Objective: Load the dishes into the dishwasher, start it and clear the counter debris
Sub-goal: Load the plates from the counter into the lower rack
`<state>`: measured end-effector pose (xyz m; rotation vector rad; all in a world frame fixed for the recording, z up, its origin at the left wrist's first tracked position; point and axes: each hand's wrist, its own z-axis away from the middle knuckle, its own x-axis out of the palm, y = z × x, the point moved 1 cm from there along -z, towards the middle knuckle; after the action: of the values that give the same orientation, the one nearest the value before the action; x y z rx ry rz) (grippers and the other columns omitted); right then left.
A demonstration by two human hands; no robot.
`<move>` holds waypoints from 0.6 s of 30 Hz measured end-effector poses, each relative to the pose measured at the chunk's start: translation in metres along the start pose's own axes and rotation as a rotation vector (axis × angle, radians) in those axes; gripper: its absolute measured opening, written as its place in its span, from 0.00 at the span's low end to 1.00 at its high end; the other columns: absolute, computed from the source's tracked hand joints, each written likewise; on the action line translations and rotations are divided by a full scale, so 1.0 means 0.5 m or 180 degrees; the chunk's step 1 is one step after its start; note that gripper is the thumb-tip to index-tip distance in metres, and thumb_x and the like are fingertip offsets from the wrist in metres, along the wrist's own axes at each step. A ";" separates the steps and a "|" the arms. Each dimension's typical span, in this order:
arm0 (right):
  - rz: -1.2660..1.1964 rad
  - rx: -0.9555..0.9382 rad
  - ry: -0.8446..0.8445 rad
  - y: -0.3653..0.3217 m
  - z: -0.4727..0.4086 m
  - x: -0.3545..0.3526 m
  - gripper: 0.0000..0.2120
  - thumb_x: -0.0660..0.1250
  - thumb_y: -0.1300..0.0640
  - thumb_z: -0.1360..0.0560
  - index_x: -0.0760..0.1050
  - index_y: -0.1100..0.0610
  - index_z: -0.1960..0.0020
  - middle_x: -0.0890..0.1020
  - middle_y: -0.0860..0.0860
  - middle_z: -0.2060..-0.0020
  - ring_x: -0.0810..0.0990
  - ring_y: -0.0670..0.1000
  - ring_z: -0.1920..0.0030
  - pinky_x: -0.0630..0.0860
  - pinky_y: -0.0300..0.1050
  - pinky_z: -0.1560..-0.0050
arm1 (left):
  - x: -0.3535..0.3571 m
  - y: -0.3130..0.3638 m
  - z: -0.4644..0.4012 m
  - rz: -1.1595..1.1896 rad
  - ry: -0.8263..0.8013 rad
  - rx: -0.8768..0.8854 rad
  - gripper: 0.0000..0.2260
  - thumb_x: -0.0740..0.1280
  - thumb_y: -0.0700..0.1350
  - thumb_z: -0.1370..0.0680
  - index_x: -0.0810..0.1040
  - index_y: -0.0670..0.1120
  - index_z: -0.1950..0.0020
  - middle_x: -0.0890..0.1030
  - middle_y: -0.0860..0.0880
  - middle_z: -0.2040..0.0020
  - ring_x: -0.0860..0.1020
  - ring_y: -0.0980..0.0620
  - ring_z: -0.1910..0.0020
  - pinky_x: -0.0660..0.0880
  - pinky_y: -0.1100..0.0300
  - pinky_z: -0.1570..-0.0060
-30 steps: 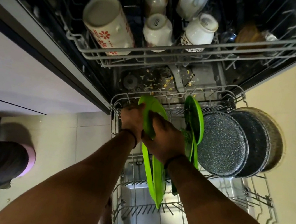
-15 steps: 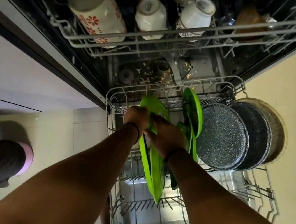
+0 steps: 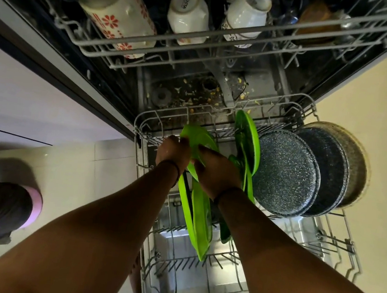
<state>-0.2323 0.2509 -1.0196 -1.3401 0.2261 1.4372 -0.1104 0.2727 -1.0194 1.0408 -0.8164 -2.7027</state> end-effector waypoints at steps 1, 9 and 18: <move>0.0009 -0.0025 0.0056 0.001 0.004 -0.005 0.22 0.59 0.50 0.20 0.67 0.54 0.28 0.76 0.56 0.35 0.75 0.58 0.37 0.74 0.54 0.41 | 0.001 -0.005 0.005 -0.0044 0.0041 0.0034 0.18 0.59 0.55 0.20 0.80 0.42 0.45 0.81 0.40 0.45 0.79 0.40 0.46 0.76 0.51 0.48; 0.0100 -0.0134 0.0348 0.020 0.060 -0.028 0.16 0.61 0.54 0.21 0.73 0.57 0.36 0.80 0.58 0.45 0.78 0.62 0.45 0.75 0.53 0.50 | -0.001 -0.043 0.066 -0.0067 0.0567 0.0315 0.18 0.63 0.53 0.21 0.74 0.45 0.35 0.80 0.42 0.40 0.77 0.41 0.40 0.74 0.52 0.44; 0.0074 -0.0464 0.0537 0.088 0.183 -0.050 0.09 0.64 0.57 0.25 0.78 0.58 0.47 0.82 0.59 0.54 0.80 0.63 0.55 0.78 0.53 0.59 | 0.035 -0.118 0.218 -0.1144 0.1411 0.1067 0.14 0.65 0.51 0.23 0.76 0.43 0.45 0.76 0.39 0.48 0.74 0.37 0.49 0.72 0.47 0.52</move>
<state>-0.3258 0.2879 -0.9908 -1.5848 0.2517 1.3820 -0.1907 0.3652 -0.9939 1.9397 -1.0972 -2.4727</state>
